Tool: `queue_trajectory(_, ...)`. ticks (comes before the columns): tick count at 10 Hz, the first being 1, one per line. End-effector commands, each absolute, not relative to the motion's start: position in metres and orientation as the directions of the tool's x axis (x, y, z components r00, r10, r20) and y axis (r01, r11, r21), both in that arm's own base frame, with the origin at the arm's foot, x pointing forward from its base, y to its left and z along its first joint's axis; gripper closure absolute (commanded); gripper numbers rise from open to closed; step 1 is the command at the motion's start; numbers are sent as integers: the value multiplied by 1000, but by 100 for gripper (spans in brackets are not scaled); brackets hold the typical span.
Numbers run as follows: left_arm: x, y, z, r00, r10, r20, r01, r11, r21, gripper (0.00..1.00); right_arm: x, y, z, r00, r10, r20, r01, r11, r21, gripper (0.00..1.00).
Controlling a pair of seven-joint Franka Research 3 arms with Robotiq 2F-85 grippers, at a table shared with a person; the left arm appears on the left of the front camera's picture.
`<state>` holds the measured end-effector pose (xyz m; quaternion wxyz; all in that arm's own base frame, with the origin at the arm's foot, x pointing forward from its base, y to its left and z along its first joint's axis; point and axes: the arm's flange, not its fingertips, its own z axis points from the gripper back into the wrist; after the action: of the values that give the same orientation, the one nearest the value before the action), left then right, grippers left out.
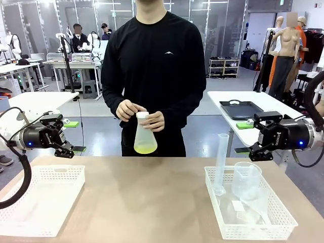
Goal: Prepare the solutions needed for the experiment.
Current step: When the human places the Big flask in the center of the table, pick up the Big flask and place it in the left Organizing basket.
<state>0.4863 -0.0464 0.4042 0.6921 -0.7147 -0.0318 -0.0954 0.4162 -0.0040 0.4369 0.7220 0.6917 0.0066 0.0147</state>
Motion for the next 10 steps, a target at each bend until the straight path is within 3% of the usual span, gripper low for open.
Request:
queue_trajectory(1, 485, -47, 406, 979, -90, 184, 181, -44, -983, 0, 422, -7, 440, 999, 31, 28, -28, 12, 1000, 15)
queue_trajectory(3, 485, -47, 406, 979, -90, 184, 181, -44, -983, 0, 419, -2, 436, 998, 46, 37, -41, 80, 996, 15)
queue_trajectory(4, 485, -47, 406, 979, -90, 184, 181, -44, -983, 0, 418, -7, 435, 999, 37, 2, -3, 29, 1000, 15)
queue_trajectory(10, 485, -47, 406, 979, -90, 184, 181, -44, -983, 0, 418, -7, 435, 999, 37, 2, -3, 29, 1000, 15)
